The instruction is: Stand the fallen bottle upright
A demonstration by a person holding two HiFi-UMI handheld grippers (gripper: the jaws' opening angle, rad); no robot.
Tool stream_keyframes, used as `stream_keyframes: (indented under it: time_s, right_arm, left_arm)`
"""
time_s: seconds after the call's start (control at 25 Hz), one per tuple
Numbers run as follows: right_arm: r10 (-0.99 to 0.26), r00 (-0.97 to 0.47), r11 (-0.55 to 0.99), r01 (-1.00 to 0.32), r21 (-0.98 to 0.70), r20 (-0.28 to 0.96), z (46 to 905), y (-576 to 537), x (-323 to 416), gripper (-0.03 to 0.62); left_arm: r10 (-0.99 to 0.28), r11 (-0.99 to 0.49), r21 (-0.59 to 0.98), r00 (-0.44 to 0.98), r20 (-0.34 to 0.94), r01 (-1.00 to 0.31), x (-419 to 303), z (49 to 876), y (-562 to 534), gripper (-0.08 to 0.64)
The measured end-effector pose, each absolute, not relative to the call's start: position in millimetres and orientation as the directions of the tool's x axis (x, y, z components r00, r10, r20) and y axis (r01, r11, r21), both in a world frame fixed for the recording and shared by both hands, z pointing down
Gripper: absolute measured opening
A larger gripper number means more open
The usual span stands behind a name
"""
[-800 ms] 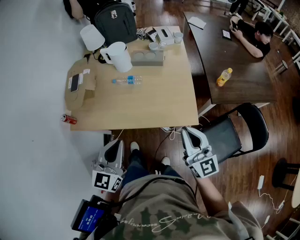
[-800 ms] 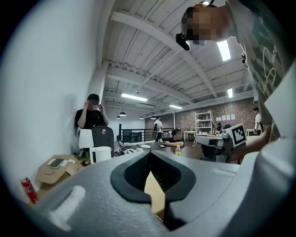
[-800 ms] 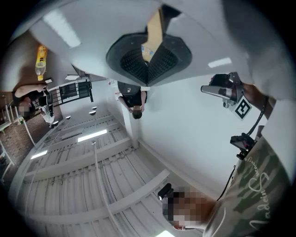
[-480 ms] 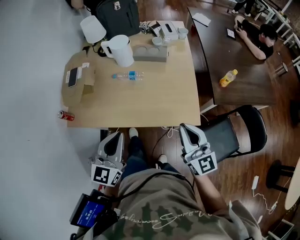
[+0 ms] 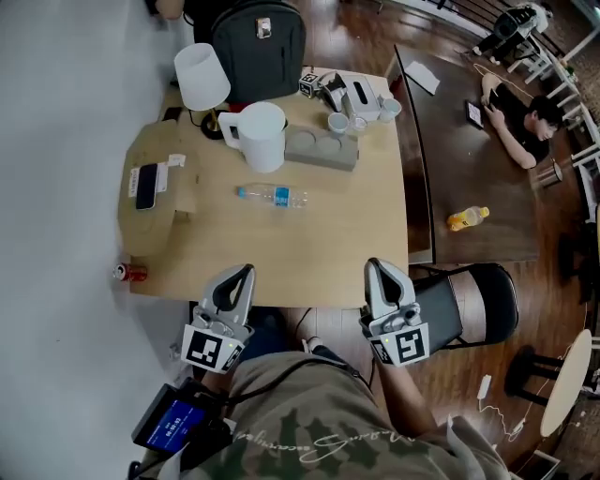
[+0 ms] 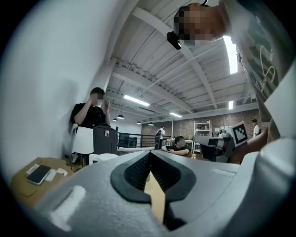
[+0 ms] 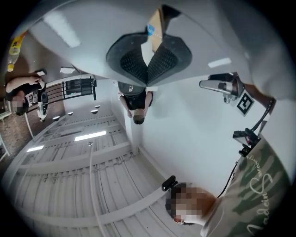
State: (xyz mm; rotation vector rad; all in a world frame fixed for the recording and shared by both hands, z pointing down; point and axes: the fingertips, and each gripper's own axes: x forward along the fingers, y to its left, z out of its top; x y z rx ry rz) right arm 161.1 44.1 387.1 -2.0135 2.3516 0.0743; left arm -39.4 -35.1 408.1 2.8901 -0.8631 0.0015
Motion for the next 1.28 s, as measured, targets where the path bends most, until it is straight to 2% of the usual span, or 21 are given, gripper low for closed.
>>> stream_keyframes:
  time_s: [0.16,0.44,0.6,0.84,1.04,1.12,1.28]
  right_arm:
    - [-0.994,-0.089,0.087,-0.996,0.023,-0.065,381.3,-16.1,161.4,0.005]
    - [-0.997,-0.076,0.075,-0.996,0.046,-0.031,384.5,-86.1,150.2,0.005]
    - [-0.994,-0.112,0.112,-0.994,0.007,-0.013,392.5,-112.7,149.0,0.004]
    - [-0.969,-0.248,0.248,-0.969,0.011,-0.012,392.1,-148.1,149.2,0.005]
    - [-0.968,-0.251,0.250,-0.968,0.027,-0.015,392.4,-169.5,166.8,0.003]
    - [-0.966,-0.258,0.258,-0.965,0.045,0.017,398.2,-176.3,171.0,0.005]
    - [-0.921,-0.336,0.363,-0.923,0.125,0.197,428.5,-190.2,165.4,0.005]
  left_arm:
    - [-0.542,-0.831,0.126,0.839,0.032,-0.542,-54.3,408.5,-99.1,0.002]
    - [-0.534,-0.836,0.127,0.845,0.035,-0.534,-56.3,406.5,-170.8,0.002]
    - [-0.555,-0.820,0.131,0.830,0.056,-0.557,-48.0,411.4,-188.6,0.003]
    - [-0.619,-0.776,0.129,0.785,0.025,-0.617,-29.2,400.7,-206.3,0.002]
    - [-0.627,-0.771,0.115,0.778,0.039,-0.627,-16.0,406.2,-217.2,0.002]
    - [-0.624,-0.771,0.121,0.780,0.045,-0.625,-10.9,410.8,-218.6,0.002]
    - [-0.621,-0.773,0.132,0.783,0.042,-0.620,-1.2,410.1,-218.3,0.003]
